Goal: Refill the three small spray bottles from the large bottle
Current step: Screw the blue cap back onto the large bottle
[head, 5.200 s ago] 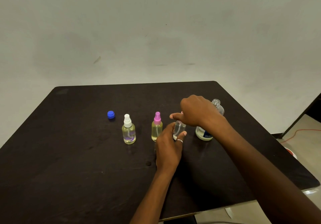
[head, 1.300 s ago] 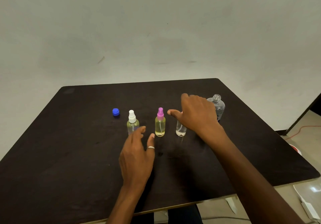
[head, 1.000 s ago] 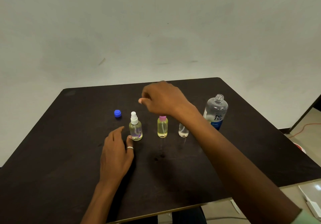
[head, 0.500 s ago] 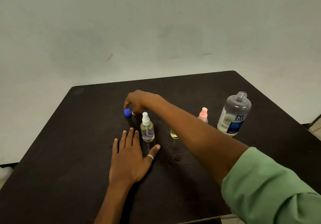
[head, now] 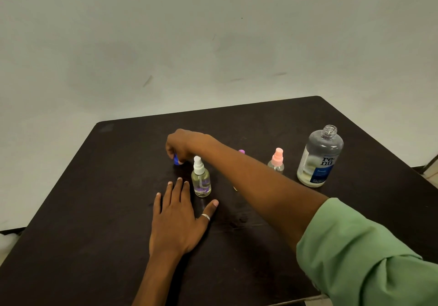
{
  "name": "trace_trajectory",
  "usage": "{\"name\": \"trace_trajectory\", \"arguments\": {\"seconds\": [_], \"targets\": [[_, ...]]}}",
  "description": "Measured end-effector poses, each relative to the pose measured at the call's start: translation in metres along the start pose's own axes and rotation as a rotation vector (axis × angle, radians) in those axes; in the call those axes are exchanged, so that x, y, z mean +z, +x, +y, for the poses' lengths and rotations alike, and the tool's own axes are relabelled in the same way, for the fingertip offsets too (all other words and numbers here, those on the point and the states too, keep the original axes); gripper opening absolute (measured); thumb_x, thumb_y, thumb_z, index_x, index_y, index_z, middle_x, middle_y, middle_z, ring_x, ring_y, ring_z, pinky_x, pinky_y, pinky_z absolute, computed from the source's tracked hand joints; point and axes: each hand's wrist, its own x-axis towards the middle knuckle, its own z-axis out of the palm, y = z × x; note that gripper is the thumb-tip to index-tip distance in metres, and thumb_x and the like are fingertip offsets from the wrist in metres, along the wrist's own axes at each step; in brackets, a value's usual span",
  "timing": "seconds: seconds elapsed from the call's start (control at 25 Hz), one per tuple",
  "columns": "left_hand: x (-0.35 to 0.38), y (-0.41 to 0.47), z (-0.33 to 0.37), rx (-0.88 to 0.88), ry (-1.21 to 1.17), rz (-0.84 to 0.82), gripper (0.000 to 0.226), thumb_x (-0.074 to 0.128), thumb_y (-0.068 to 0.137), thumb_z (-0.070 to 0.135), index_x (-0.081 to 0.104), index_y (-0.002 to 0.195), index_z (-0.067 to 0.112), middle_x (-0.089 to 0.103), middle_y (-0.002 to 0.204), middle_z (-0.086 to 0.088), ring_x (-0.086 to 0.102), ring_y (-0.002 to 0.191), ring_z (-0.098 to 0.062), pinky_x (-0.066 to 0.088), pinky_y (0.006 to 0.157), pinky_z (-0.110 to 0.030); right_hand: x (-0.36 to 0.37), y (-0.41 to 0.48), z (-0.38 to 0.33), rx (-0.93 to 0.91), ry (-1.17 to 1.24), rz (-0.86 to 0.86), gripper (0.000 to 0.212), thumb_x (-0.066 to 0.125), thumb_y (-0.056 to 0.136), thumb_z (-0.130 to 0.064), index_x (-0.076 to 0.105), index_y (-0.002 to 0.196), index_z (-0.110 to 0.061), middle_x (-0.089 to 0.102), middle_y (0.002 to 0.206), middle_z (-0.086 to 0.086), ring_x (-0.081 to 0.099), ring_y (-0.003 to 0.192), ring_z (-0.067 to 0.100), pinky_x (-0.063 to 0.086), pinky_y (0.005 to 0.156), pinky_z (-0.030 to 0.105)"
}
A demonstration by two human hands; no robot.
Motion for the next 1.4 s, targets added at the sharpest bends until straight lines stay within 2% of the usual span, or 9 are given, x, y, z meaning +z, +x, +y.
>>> {"name": "trace_trajectory", "arguments": {"seconds": [0.2,0.32,0.6,0.72,0.84,0.96,1.08,1.2,1.4], "targets": [[0.0,0.0,-0.001,0.003,-0.03,0.044,0.094,0.02,0.086,0.084,0.022,0.157,0.023,0.013,0.167,0.004,0.004,0.154,-0.013,0.005,0.126,-0.041,-0.035,-0.04,0.009,0.038,0.109,0.021,0.017,0.069,0.082,-0.009,0.071,0.099,-0.012,0.072,0.093,0.003,0.069,0.076,0.015,0.059,0.075,0.03],[-0.001,0.0,0.0,0.02,-0.055,0.074,0.087,0.028,0.089,0.077,0.031,0.155,0.021,0.023,0.165,0.002,0.012,0.154,-0.016,0.009,0.126,-0.041,-0.069,-0.093,0.019,0.062,0.126,0.105,0.023,0.072,0.08,-0.015,0.072,0.102,-0.016,0.071,0.098,0.0,0.064,0.084,0.013,0.052,0.074,0.025],[-0.004,-0.024,0.011,-0.043,-0.012,0.088,0.07,0.034,0.097,0.063,0.044,0.148,0.015,0.038,0.158,-0.002,0.03,0.149,-0.02,0.029,0.12,-0.039,-0.11,-0.227,0.048,0.248,0.069,0.204,0.024,0.07,0.082,-0.017,0.071,0.106,-0.021,0.067,0.101,-0.002,0.061,0.093,0.017,0.052,0.084,0.033],[-0.016,-0.053,0.037,-0.061,0.093,0.124,0.051,0.035,0.097,0.061,0.063,0.12,0.026,0.062,0.133,0.005,0.057,0.123,-0.015,0.054,0.092,-0.034,-0.109,-0.27,0.064,0.304,0.076,0.235,0.023,0.07,0.083,-0.018,0.07,0.104,-0.025,0.066,0.099,-0.006,0.061,0.092,0.015,0.047,0.078,0.029],[-0.024,-0.077,0.079,0.088,-0.048,0.186,0.041,0.039,0.096,0.06,0.068,0.105,0.033,0.07,0.103,0.015,0.066,0.094,-0.007,0.055,0.072,-0.028,-0.106,-0.303,0.081,0.355,0.088,0.266,0.021,0.071,0.082,-0.018,0.069,0.1,-0.03,0.068,0.097,-0.008,0.062,0.091,0.013,0.047,0.076,0.028],[-0.016,-0.079,0.122,0.361,-0.392,0.19,0.037,0.05,0.095,0.056,0.067,0.121,0.035,0.067,0.121,0.02,0.061,0.11,0.003,0.051,0.092,-0.021,-0.106,-0.323,0.096,0.403,0.093,0.283,0.022,0.072,0.082,-0.016,0.069,0.097,-0.031,0.069,0.097,-0.008,0.063,0.091,0.012,0.049,0.078,0.029],[-0.011,-0.06,0.172,0.5,-0.622,0.088,0.051,0.056,0.096,0.048,0.046,0.144,0.033,0.045,0.15,0.017,0.04,0.136,0.003,0.036,0.113,-0.02,-0.103,-0.332,0.107,0.416,0.098,0.285,0.024,0.072,0.082,-0.015,0.067,0.093,-0.035,0.07,0.095,-0.01,0.064,0.09,0.01,0.05,0.08,0.031],[-0.016,-0.031,0.22,0.453,-0.787,0.025,0.073,0.061,0.095,0.043,0.023,0.155,0.029,0.027,0.161,0.011,0.027,0.147,-0.006,0.028,0.117,-0.022,-0.099,-0.338,0.115,0.425,0.102,0.284,0.025,0.072,0.082,-0.012,0.069,0.096,-0.032,0.07,0.096,-0.009,0.064,0.09,0.01,0.05,0.08,0.03],[-0.01,0.016,0.261,0.226,-0.909,0.006,0.097,0.069,0.089,0.047,0.006,0.158,0.021,0.011,0.166,0.003,0.015,0.153,-0.016,0.021,0.122,-0.033,-0.089,-0.336,0.122,0.413,0.088,0.289,0.026,0.072,0.082,-0.008,0.072,0.1,-0.026,0.07,0.098,-0.008,0.064,0.091,0.011,0.051,0.082,0.028]]}}
